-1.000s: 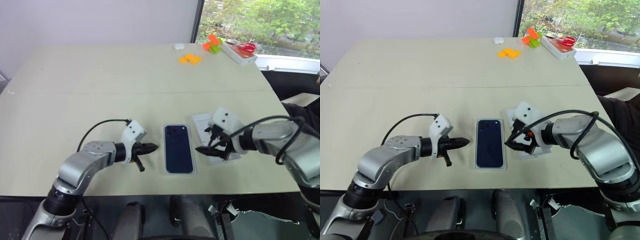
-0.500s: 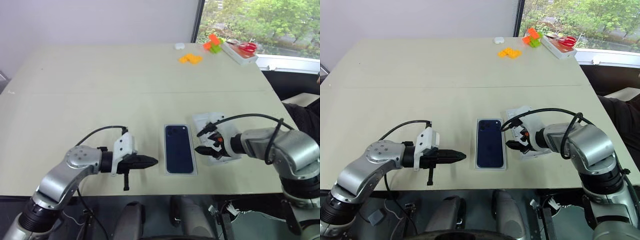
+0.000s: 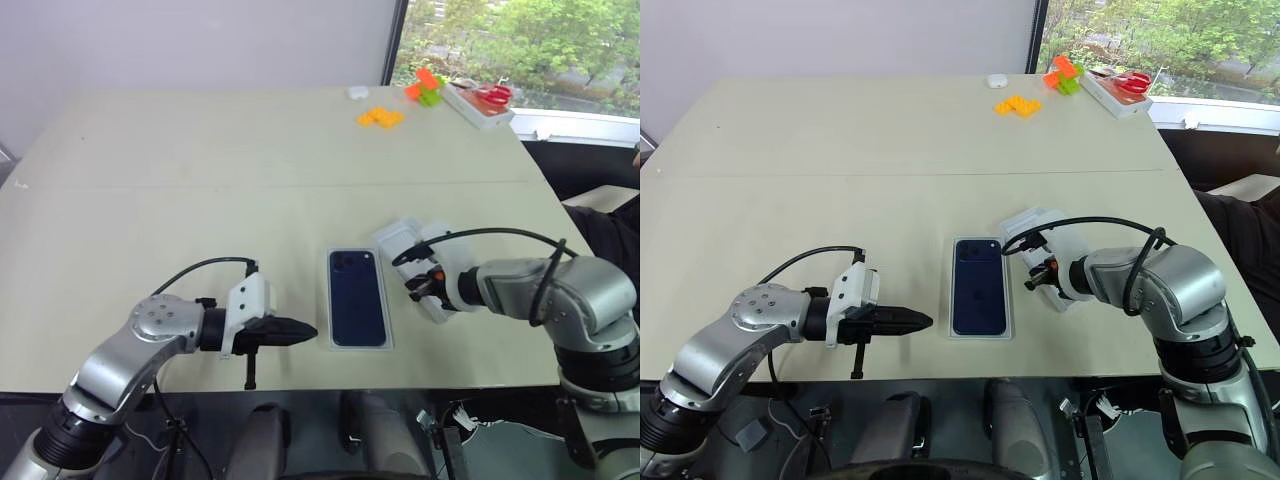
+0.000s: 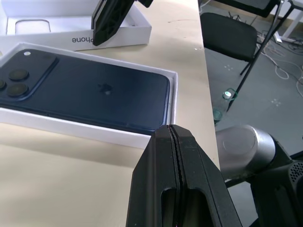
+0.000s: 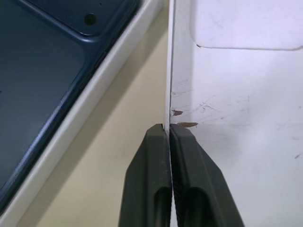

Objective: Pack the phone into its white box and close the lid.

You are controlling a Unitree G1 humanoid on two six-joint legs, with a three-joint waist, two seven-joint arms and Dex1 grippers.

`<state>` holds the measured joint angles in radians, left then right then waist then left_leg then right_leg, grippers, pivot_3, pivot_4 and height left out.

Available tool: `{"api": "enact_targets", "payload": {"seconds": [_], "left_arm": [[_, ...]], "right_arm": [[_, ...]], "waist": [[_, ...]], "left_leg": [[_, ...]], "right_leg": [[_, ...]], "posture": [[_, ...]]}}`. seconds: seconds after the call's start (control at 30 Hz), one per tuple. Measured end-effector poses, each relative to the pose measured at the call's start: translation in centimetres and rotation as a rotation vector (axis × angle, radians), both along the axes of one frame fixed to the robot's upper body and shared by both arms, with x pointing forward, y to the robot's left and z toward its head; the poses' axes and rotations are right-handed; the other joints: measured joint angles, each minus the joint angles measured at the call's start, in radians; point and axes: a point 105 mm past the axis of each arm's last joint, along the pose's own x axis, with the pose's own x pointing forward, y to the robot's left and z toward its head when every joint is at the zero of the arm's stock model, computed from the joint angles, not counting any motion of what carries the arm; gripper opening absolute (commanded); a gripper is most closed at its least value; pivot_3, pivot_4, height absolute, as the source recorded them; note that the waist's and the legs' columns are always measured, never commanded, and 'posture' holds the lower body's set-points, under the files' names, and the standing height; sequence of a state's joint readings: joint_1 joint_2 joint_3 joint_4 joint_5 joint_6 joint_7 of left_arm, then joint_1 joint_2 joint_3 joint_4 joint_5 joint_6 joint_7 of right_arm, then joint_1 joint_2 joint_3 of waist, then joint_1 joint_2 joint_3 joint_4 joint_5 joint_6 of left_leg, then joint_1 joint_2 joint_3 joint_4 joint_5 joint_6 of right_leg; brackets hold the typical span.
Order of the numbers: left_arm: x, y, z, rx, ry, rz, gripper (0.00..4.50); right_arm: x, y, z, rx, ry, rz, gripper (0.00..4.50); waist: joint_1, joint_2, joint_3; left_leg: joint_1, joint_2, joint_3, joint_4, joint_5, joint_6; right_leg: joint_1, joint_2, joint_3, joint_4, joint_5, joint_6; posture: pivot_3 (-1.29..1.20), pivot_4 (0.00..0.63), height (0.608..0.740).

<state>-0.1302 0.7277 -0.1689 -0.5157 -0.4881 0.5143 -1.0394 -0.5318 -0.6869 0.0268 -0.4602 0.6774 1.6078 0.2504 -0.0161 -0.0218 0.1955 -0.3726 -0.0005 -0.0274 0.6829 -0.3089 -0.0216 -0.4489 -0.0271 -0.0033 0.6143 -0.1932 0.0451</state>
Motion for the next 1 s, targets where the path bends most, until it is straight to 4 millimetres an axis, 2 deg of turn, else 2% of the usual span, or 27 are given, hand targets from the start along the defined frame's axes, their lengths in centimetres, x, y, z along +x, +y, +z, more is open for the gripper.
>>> {"api": "enact_targets", "payload": {"seconds": [0.13,0.17,0.27,0.4,0.43,0.53,0.6,0.7,0.83,1.0], "left_arm": [[0.9,0.9,-0.2,-0.028,0.007,0.091,0.00],[1.3,1.6,-0.3,-0.031,0.013,0.139,0.00],[2.7,3.6,-0.6,-0.033,0.018,0.262,0.00],[4.6,6.6,-0.7,-0.046,0.003,0.425,0.00],[5.0,7.0,-0.5,-0.050,-0.002,0.449,0.00],[5.6,7.6,-0.5,-0.053,-0.011,0.484,0.00],[6.2,8.1,-0.3,-0.052,-0.021,0.507,0.00],[6.8,8.4,0.6,-0.057,-0.069,0.520,0.00],[7.0,8.7,0.6,-0.053,-0.076,0.531,0.00],[7.1,8.6,0.5,-0.046,-0.081,0.537,0.00]], "right_arm": [[1.0,-0.5,3.0,-0.006,-0.142,0.014,0.03],[1.1,0.0,4.4,0.067,-0.192,0.034,0.03],[-0.2,3.7,8.0,0.367,-0.260,0.195,0.03],[-2.8,9.9,10.0,0.839,-0.195,0.397,0.03],[-3.2,11.0,10.0,0.912,-0.162,0.415,0.03],[-3.4,12.6,9.7,1.033,-0.093,0.368,0.03],[-3.7,14.2,8.3,1.163,0.067,0.253,0.03],[-4.1,16.1,6.7,1.252,0.275,0.101,0.03],[-3.8,17.0,6.1,1.334,0.383,-0.058,0.03],[-3.2,16.5,3.9,1.265,0.448,-0.239,0.03]], "waist": [[0.001,0.001,0.000],[0.000,0.001,0.000],[-0.004,0.000,0.000],[-0.001,0.000,0.000],[-0.001,0.001,0.000],[0.005,0.001,0.000],[-0.002,0.001,0.000],[-0.010,0.001,0.000],[-0.021,0.001,0.000],[-0.025,0.001,0.000]], "left_leg": [[-0.001,0.000,0.000,0.000,0.000,0.000],[0.000,0.000,0.000,-0.001,0.000,0.001],[0.000,0.004,0.000,-0.001,-0.001,0.002],[0.001,0.015,0.000,-0.001,-0.001,0.002],[0.000,0.015,0.000,-0.001,-0.001,0.002],[-0.002,0.015,0.000,-0.001,-0.001,0.002],[-0.002,0.015,0.001,-0.001,-0.001,0.002],[-0.002,0.015,0.004,-0.001,-0.001,0.002],[-0.001,0.016,0.004,-0.001,-0.001,0.002],[-0.002,0.016,0.003,-0.001,-0.001,0.002]], "right_leg": [[-0.001,0.000,0.000,0.000,0.000,0.001],[-0.001,0.001,0.000,0.000,0.001,0.002],[-0.001,0.004,0.000,0.001,0.002,0.003],[-0.002,0.012,0.000,0.001,0.004,0.001],[-0.004,0.013,0.000,0.002,0.004,-0.001],[-0.006,0.011,0.000,0.003,0.007,-0.006],[-0.008,0.011,0.002,0.003,0.007,-0.006],[-0.009,0.011,0.005,0.003,0.007,-0.006],[-0.009,0.012,0.006,0.003,0.006,-0.004],[-0.010,0.013,0.006,0.003,0.006,-0.004]], "posture": [[0.00,0.150,0.726],[0.00,0.150,0.726],[0.00,0.150,0.726],[0.00,0.150,0.726],[0.00,0.150,0.726],[0.00,0.150,0.726],[0.00,0.150,0.726],[0.00,0.150,0.726],[0.00,0.150,0.726],[0.00,0.150,0.726]]}}
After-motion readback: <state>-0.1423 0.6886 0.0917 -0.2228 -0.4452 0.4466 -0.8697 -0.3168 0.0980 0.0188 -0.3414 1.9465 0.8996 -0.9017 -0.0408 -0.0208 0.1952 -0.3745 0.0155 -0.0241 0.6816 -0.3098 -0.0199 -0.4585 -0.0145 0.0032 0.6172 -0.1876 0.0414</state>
